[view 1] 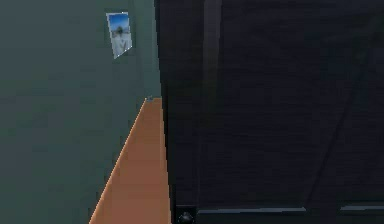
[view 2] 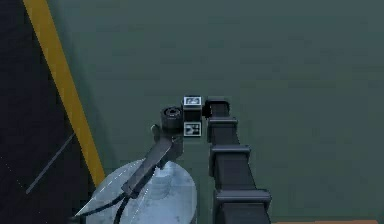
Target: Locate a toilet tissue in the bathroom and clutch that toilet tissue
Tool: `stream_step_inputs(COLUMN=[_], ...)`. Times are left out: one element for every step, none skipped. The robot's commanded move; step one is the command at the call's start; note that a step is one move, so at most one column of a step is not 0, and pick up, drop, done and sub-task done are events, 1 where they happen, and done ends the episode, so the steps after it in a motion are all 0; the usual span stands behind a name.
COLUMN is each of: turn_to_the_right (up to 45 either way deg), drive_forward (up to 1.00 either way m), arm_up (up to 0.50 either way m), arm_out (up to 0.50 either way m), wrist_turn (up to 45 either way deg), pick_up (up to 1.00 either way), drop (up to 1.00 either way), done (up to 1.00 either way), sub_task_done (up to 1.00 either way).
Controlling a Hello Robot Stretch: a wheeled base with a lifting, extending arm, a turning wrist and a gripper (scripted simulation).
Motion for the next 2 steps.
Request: stream_step_inputs(turn_to_the_right=[0.0, 0.0], drive_forward=[0.00, 0.00], arm_up=[0.00, 0.00], arm_out=[0.00, 0.00], wrist_turn=[45.0, 45.0], pick_up=[0.00, 0.00], drop=[0.00, 0.00], done=[0.00, 0.00], sub_task_done=[0.00, 0.00])
